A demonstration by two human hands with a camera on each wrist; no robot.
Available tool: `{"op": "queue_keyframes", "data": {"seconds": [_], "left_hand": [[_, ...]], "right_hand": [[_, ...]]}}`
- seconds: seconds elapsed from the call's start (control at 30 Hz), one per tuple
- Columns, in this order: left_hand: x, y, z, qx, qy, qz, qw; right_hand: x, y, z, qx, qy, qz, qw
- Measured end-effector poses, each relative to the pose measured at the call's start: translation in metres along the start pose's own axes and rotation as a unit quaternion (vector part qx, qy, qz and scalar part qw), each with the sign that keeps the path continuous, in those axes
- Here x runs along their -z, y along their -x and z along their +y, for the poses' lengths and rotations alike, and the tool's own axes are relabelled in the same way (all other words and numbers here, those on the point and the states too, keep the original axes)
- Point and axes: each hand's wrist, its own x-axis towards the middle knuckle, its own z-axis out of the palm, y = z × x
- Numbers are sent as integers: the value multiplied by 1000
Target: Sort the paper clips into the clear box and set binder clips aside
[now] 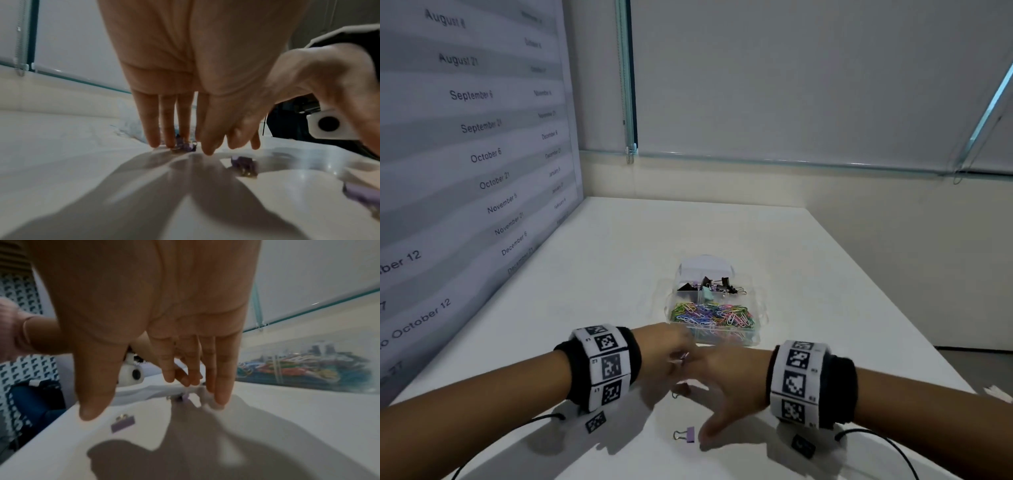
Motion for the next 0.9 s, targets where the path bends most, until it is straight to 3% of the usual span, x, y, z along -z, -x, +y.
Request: {"op": "queue_keyframes", "data": {"seconds": [0.47, 0.67, 0.9], "left_hand": [[-8, 0, -10, 54, -19, 29, 998], [30, 0, -8, 42, 55, 130, 989], [72, -36, -11, 95, 87, 227, 965]], "right_hand": [[-14, -4, -15, -6, -5, 18, 1000], [-15, -4, -23, 44, -53, 19, 997], [-16, -10, -19, 38, -42, 13, 998]]}}
